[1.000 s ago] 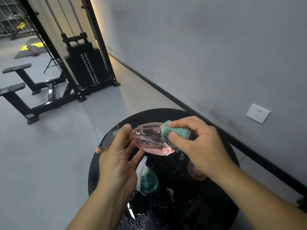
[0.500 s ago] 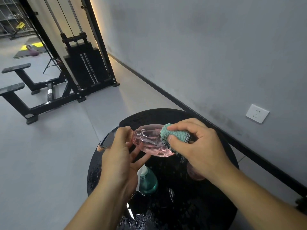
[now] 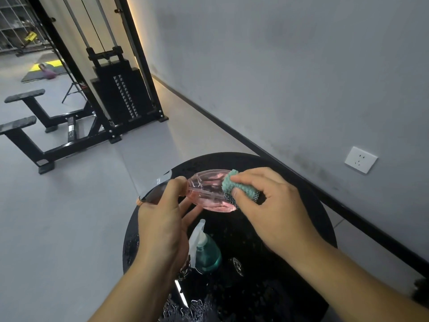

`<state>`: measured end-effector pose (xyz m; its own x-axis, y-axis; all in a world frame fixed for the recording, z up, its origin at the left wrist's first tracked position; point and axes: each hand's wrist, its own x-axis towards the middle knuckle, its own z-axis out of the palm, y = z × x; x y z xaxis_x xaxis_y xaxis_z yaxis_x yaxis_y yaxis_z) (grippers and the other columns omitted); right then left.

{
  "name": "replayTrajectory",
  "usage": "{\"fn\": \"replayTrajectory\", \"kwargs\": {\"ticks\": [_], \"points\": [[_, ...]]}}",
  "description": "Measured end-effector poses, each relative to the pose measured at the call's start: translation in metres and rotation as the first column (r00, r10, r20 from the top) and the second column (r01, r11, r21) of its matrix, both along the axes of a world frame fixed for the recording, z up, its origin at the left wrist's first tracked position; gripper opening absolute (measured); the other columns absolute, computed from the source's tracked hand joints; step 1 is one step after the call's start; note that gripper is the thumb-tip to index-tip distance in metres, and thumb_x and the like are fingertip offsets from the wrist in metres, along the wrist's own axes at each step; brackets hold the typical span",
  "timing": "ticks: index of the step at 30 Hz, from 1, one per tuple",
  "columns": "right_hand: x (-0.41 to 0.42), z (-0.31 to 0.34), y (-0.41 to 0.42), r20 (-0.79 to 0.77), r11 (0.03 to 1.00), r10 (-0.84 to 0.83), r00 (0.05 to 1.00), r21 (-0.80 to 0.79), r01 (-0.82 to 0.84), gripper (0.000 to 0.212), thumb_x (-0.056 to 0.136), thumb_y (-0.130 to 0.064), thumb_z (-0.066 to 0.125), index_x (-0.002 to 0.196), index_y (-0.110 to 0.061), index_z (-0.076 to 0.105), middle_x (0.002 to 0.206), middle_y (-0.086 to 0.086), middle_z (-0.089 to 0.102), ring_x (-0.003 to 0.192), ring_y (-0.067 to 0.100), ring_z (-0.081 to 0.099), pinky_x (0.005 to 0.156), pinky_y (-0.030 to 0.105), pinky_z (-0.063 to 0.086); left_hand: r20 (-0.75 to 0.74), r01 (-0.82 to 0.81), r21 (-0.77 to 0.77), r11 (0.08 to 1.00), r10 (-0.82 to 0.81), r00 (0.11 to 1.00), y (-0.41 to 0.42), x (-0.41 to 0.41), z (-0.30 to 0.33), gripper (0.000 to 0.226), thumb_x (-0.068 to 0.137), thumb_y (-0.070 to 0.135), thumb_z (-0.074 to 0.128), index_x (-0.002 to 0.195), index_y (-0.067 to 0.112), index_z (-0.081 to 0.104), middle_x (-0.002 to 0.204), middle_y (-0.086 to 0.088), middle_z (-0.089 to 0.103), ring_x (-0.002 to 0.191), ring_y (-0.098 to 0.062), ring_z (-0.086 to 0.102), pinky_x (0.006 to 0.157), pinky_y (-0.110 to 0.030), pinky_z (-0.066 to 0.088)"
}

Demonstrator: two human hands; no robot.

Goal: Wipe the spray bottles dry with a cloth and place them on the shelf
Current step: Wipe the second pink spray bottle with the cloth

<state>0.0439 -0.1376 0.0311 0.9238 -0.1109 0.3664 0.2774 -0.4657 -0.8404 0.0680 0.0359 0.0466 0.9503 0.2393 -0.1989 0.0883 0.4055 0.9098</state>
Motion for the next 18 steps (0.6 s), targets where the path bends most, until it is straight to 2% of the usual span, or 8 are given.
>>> {"fn": "replayTrajectory", "kwargs": {"ticks": [3, 5, 8, 10, 14, 16, 18], "points": [[0.0, 0.001, 0.01, 0.05, 0.994, 0.049, 0.998, -0.096, -0.044, 0.029, 0.097, -0.019, 0.068, 0.124, -0.027, 0.073, 0.12, -0.022, 0.059, 0.117, -0.002, 0.058, 0.088, 0.017, 0.057, 0.034, 0.041, 0.066, 0.997, -0.043, 0.998, -0.005, -0.005, 0.0, 0.01, 0.097, 0.004, 0.068, 0.088, 0.007, 0.067, 0.078, -0.006, 0.074, 0.078, -0.025, 0.079, 0.075, -0.04, 0.065], [0.001, 0.002, 0.011, 0.058, 0.989, 0.065, 0.996, -0.136, -0.056, 0.028, 0.096, -0.019, 0.068, 0.122, -0.027, 0.073, 0.118, -0.021, 0.059, 0.115, 0.003, 0.061, 0.087, 0.021, 0.058, 0.04, 0.034, 0.074, 0.997, -0.037, 0.999, -0.005, -0.006, 0.001, 0.005, 0.096, 0.002, 0.069, 0.092, 0.005, 0.068, 0.078, -0.007, 0.075, 0.074, -0.025, 0.079, 0.068, -0.036, 0.064], [0.004, 0.005, 0.0, 0.002, 0.997, 0.001, 1.0, -0.08, -0.001, 0.024, 0.094, -0.017, 0.068, 0.115, -0.026, 0.076, 0.112, -0.021, 0.061, 0.106, -0.004, 0.062, 0.078, 0.013, 0.057, 0.035, 0.026, 0.081, 0.996, -0.029, 0.999, -0.003, -0.004, 0.002, 0.008, 0.095, 0.002, 0.07, 0.089, 0.006, 0.068, 0.078, -0.007, 0.075, 0.074, -0.024, 0.079, 0.07, -0.039, 0.066], [0.005, 0.006, -0.005, -0.02, 0.998, -0.006, 1.0, -0.055, 0.005, 0.025, 0.096, -0.017, 0.067, 0.118, -0.026, 0.075, 0.112, -0.022, 0.061, 0.106, -0.009, 0.059, 0.076, 0.008, 0.054, 0.03, 0.036, 0.08, 0.996, -0.038, 0.999, -0.004, -0.003, 0.0, 0.009, 0.095, 0.002, 0.07, 0.088, 0.006, 0.068, 0.079, -0.007, 0.075, 0.076, -0.026, 0.079, 0.074, -0.042, 0.067], [0.002, 0.008, 0.006, 0.01, 0.978, 0.112, 0.994, -0.179, -0.108, 0.028, 0.101, -0.022, 0.062, 0.126, -0.031, 0.071, 0.119, -0.026, 0.054, 0.119, -0.001, 0.054, 0.093, 0.018, 0.054, 0.025, 0.081, 0.079, 0.994, -0.083, 0.996, -0.009, -0.005, -0.006, 0.007, 0.095, 0.003, 0.071, 0.089, 0.005, 0.069, 0.086, -0.012, 0.077, 0.081, -0.029, 0.079, 0.074, -0.04, 0.064], [0.003, 0.009, 0.005, 0.011, 0.977, 0.106, 0.994, -0.19, -0.102, 0.027, 0.1, -0.023, 0.063, 0.123, -0.032, 0.071, 0.118, -0.025, 0.054, 0.117, -0.001, 0.055, 0.092, 0.017, 0.053, 0.029, 0.087, 0.083, 0.993, -0.09, 0.996, -0.008, -0.005, -0.005, 0.011, 0.095, 0.003, 0.071, 0.085, 0.007, 0.07, 0.084, -0.01, 0.078, 0.079, -0.027, 0.079, 0.073, -0.04, 0.063], [0.006, 0.01, -0.003, -0.024, 0.991, 0.053, 0.998, -0.121, -0.056, 0.024, 0.098, -0.02, 0.064, 0.116, -0.032, 0.073, 0.115, -0.023, 0.057, 0.11, -0.005, 0.058, 0.083, 0.013, 0.055, 0.036, 0.084, 0.084, 0.993, -0.088, 0.996, -0.007, -0.004, -0.002, 0.017, 0.095, 0.002, 0.07, 0.079, 0.009, 0.069, 0.078, -0.008, 0.076, 0.074, -0.025, 0.078, 0.071, -0.039, 0.063]]}}
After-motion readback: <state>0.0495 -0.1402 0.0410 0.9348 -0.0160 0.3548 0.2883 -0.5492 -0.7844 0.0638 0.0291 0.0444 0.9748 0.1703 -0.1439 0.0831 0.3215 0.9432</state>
